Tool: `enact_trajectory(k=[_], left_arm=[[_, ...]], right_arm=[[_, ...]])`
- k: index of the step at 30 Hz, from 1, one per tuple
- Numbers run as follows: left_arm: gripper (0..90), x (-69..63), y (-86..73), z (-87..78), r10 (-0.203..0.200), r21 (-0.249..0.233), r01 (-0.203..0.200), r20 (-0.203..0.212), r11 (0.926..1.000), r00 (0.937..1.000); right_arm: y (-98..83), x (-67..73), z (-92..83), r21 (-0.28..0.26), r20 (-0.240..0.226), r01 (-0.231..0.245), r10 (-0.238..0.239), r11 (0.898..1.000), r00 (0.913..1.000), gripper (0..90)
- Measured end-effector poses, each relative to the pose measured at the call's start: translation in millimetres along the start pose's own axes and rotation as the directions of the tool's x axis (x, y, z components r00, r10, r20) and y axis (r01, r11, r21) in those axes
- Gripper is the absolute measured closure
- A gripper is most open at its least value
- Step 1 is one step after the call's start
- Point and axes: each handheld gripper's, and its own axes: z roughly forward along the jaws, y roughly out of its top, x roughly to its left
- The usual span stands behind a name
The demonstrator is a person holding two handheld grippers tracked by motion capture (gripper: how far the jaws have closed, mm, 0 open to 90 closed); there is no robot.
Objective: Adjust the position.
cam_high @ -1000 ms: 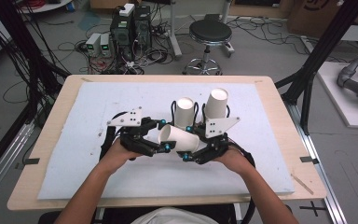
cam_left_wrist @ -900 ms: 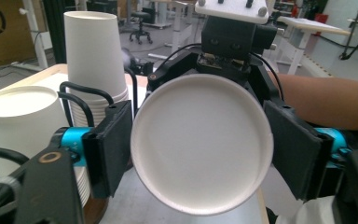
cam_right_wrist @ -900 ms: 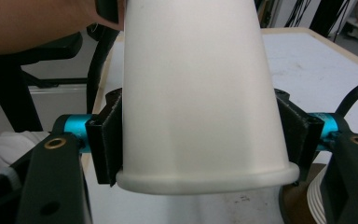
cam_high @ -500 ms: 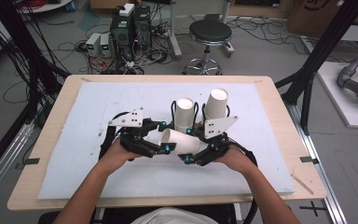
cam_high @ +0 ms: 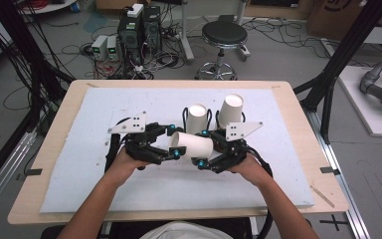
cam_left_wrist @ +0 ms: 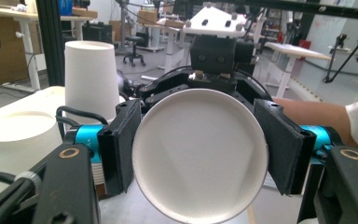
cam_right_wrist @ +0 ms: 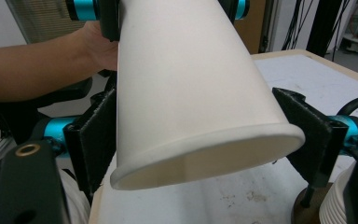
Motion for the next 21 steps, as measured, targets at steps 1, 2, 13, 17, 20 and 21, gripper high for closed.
enact_trajectory(k=[1,2,13,17,20,21], left_arm=[[35.1,0.0,0.0,0.0,0.000,0.000,0.000,0.000,1.0000,1.0000],[35.2,1.2,-1.0,-0.2,-0.008,0.001,0.008,0.004,1.0000,1.0000],[31.5,2.9,-2.8,0.5,-0.012,0.061,0.013,-0.015,0.9981,0.9998],[27.9,2.3,-3.4,2.6,-0.008,0.101,0.009,-0.017,0.9948,0.9998],[26.8,2.0,-3.2,2.4,-0.008,0.116,0.009,-0.010,0.9932,0.9999],[26.5,1.7,-2.7,2.2,-0.008,0.125,0.008,0.001,0.9921,1.0000]], right_arm=[[0.0,-0.2,-0.5,0.004,0.000,0.011,-0.011,1.000,0.9999,22.0],[0.3,0.1,-1.3,0.009,-0.001,0.014,-0.014,1.000,0.9999,23.1],[0.6,-1.0,-4.0,0.053,-0.011,0.061,-0.060,0.997,0.9981,31.0],[0.0,-1.8,-3.8,0.079,-0.017,0.060,-0.058,0.995,0.9981,32.0],[0.5,-1.9,-4.5,0.091,-0.020,0.063,-0.061,0.994,0.9979,32.1],[1.8,-2.0,-5.8,0.113,-0.021,0.074,-0.072,0.991,0.9972,32.1]])
